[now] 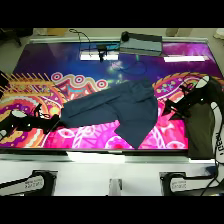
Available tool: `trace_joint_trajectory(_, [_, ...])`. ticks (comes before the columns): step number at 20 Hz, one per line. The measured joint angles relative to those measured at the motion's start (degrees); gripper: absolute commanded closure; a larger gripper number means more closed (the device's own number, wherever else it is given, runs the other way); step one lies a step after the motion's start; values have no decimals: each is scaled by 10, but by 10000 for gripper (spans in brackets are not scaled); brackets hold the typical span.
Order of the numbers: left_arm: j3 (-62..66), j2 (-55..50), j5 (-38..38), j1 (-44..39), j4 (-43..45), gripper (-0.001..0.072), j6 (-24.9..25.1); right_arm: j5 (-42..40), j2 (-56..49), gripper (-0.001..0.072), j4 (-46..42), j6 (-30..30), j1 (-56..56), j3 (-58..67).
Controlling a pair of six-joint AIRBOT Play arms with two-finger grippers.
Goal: Fold the shirts.
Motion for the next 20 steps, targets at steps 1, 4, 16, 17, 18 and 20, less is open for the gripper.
trace_joint_trajectory(1, [0,6,4,0,5,668,0,-15,-3,304,7,3,0,-18])
trace_joint_trajectory(4, [0,22,6,0,12,668,5,-61,-14,313,40,-5,0,-62])
trace_joint_trajectory(16, [2,71,-14,0,-1,670,11,-162,-36,687,124,-33,0,-100])
trace_joint_trajectory(17, [7,80,-19,0,-1,670,12,-160,-28,687,131,-44,0,-94])
trace_joint_trajectory(18, [19,93,-25,0,-1,671,18,-158,-13,687,141,-60,0,-82])
trace_joint_trajectory(20, [68,128,-37,0,-1,670,28,-159,31,688,155,-94,0,-39])
